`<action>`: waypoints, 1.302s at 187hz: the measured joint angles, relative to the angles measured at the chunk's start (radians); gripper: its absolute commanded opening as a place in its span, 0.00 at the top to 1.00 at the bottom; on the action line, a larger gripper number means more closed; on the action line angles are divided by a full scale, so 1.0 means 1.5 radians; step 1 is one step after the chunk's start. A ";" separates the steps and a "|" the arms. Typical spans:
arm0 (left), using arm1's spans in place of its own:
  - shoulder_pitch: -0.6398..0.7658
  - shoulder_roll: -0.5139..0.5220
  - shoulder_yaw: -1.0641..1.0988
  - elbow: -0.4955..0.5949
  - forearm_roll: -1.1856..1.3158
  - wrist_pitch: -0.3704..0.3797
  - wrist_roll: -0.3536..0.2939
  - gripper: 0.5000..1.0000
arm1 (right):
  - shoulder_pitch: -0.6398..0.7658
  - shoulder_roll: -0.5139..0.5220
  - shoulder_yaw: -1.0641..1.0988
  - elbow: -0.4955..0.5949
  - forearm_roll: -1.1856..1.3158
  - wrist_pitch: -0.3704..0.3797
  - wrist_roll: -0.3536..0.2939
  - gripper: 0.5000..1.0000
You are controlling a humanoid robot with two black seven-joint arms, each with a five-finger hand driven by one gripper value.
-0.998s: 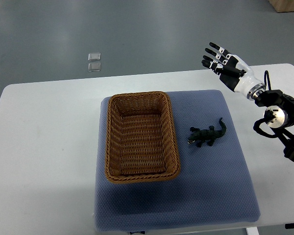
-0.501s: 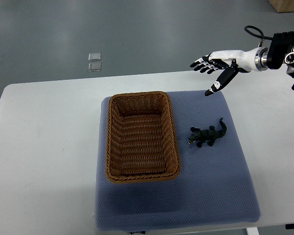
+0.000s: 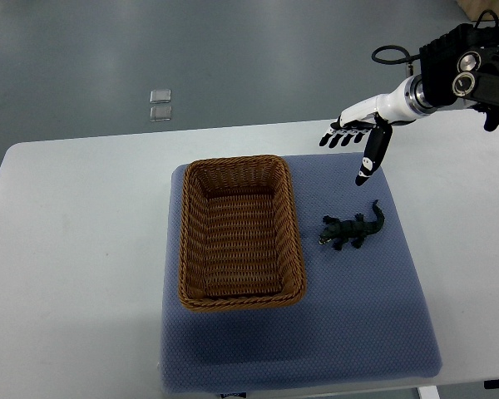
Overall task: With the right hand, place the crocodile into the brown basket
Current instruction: 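Swing the right hand over and lower it toward the green crocodile, then close the right hand's fingers around the green crocodile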
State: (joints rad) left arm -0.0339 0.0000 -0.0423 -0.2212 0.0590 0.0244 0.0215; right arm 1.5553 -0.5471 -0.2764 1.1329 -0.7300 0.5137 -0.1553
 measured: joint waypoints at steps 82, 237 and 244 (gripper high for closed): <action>0.000 0.000 0.000 -0.001 0.001 0.000 0.000 0.00 | -0.056 -0.010 -0.007 0.057 -0.037 -0.061 0.006 0.14; 0.000 0.000 0.001 0.000 0.000 0.000 0.000 0.00 | -0.160 -0.016 -0.009 0.060 -0.186 -0.118 0.016 0.17; 0.000 0.000 0.001 0.001 0.000 0.000 0.000 0.00 | -0.164 -0.015 -0.009 0.056 -0.189 -0.120 0.016 0.17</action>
State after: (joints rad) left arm -0.0334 0.0000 -0.0415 -0.2202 0.0597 0.0247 0.0215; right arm 1.3088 -0.5691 -0.2900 1.2164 -1.0139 0.3344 -0.1306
